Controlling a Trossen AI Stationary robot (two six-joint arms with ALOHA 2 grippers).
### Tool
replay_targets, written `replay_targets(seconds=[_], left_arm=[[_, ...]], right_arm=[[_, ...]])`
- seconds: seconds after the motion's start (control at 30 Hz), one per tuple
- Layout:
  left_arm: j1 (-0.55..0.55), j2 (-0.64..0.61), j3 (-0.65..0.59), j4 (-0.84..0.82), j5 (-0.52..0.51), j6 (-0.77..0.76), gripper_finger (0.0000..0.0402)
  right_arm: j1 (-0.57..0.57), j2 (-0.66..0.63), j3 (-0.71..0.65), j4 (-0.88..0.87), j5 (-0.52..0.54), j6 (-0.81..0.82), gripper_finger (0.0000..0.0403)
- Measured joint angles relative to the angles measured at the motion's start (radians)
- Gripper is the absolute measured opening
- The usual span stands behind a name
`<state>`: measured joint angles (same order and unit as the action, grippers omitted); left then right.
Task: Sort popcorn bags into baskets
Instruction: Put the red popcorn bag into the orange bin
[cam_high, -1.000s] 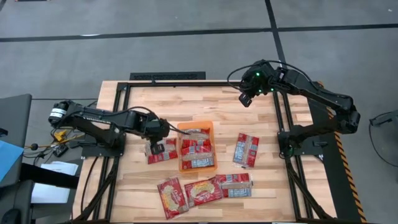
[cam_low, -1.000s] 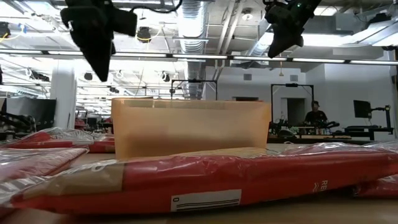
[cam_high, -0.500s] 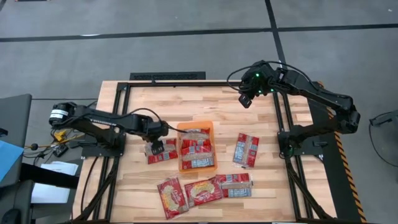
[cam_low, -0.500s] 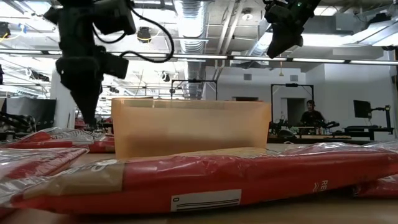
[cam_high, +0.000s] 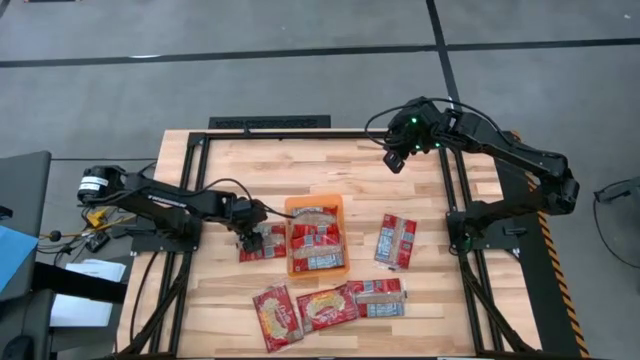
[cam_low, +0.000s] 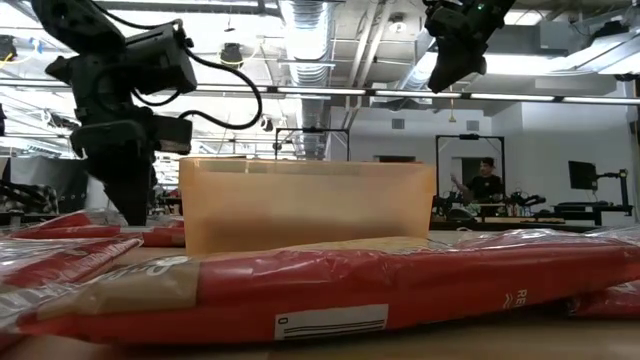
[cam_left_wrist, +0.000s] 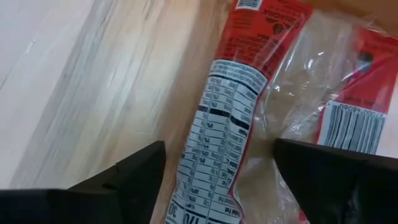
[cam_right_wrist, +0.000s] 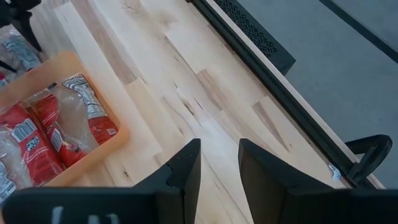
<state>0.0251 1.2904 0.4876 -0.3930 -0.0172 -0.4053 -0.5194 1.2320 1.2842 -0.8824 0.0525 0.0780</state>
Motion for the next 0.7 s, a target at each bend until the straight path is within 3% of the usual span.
replay_targets(seconds=[0.13,0.33,0.4,0.7], left_arm=[[-0.001,0.0,-0.025,0.004,0.012,-0.038,0.0229],[0.001,-0.001,-0.031,0.01,0.031,-0.049,0.0057],[0.006,0.0,-0.031,0.011,0.04,-0.058,0.0017],[0.012,0.008,0.071,-0.125,0.114,-0.137,0.0001]], right_arm=[[0.0,0.0,0.0,0.001,0.003,0.001,0.0127],[0.0,0.0,0.0,0.001,0.003,0.003,0.0122],[0.0,0.0,0.0,0.001,0.003,0.002,0.0121],[0.0,0.0,0.0,0.001,0.004,0.0,0.0121]])
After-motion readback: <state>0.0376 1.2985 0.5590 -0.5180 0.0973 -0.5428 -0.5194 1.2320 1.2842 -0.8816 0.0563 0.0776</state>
